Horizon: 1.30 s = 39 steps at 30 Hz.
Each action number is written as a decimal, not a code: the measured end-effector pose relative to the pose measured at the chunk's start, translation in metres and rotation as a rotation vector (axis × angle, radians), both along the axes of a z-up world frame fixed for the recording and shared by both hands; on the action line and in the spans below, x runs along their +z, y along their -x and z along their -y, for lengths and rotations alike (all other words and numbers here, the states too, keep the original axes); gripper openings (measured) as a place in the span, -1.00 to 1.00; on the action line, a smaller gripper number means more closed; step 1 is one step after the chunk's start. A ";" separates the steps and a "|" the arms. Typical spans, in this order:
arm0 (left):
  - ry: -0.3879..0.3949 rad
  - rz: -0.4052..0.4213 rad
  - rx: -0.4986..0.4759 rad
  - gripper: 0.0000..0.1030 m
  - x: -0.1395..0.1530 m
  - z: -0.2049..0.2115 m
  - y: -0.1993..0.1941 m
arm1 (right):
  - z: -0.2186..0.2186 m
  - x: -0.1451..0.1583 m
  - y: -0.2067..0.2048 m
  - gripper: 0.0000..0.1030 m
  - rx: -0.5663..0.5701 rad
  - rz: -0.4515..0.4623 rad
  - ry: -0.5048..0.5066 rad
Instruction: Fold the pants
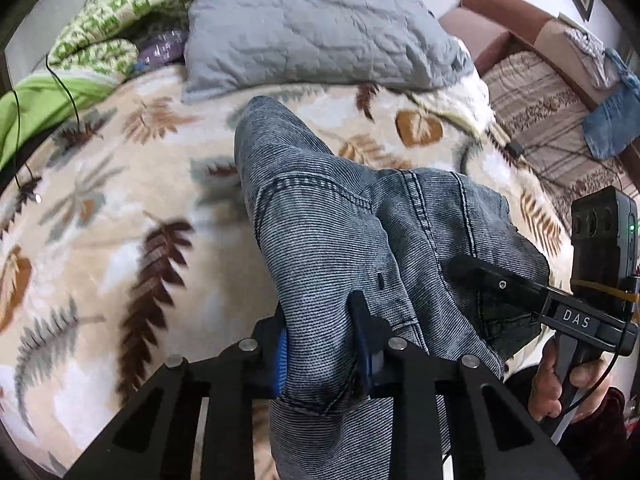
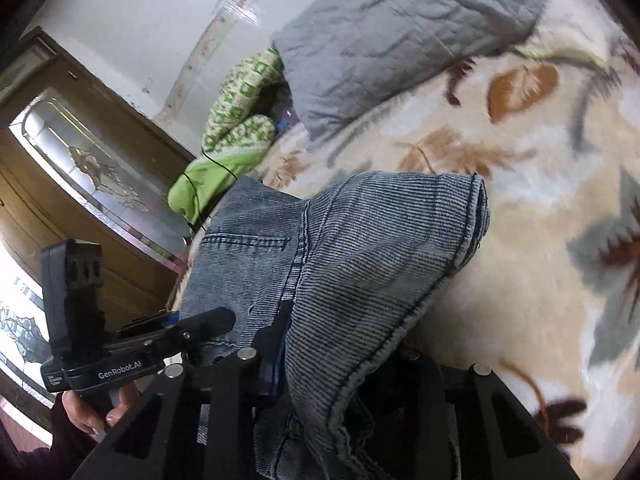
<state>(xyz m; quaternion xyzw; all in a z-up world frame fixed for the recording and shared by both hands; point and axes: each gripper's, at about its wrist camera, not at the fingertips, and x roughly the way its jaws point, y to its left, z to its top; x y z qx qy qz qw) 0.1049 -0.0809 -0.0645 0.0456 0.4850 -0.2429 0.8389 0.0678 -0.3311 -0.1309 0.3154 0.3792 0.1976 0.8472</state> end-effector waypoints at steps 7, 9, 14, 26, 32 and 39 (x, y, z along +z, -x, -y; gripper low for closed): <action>0.005 0.054 0.057 -0.44 0.019 -0.002 -0.058 | 0.002 0.018 -0.069 -0.34 -0.012 0.051 0.008; -0.005 0.056 0.077 -0.44 0.015 -0.001 -0.081 | 0.000 0.019 -0.092 -0.34 -0.015 0.054 0.014; -0.049 0.013 0.130 -0.40 -0.016 -0.001 -0.129 | -0.006 -0.002 -0.146 -0.34 -0.015 0.004 0.049; -0.264 0.263 0.206 0.41 -0.008 0.005 -0.100 | 0.002 -0.016 -0.154 0.16 -0.115 -0.096 0.148; -0.280 0.440 0.245 0.49 0.052 0.000 -0.044 | 0.003 0.039 -0.088 0.20 -0.187 0.077 0.196; -0.244 0.565 0.295 0.67 0.107 -0.020 0.021 | -0.016 0.074 0.004 0.33 -0.212 0.233 0.233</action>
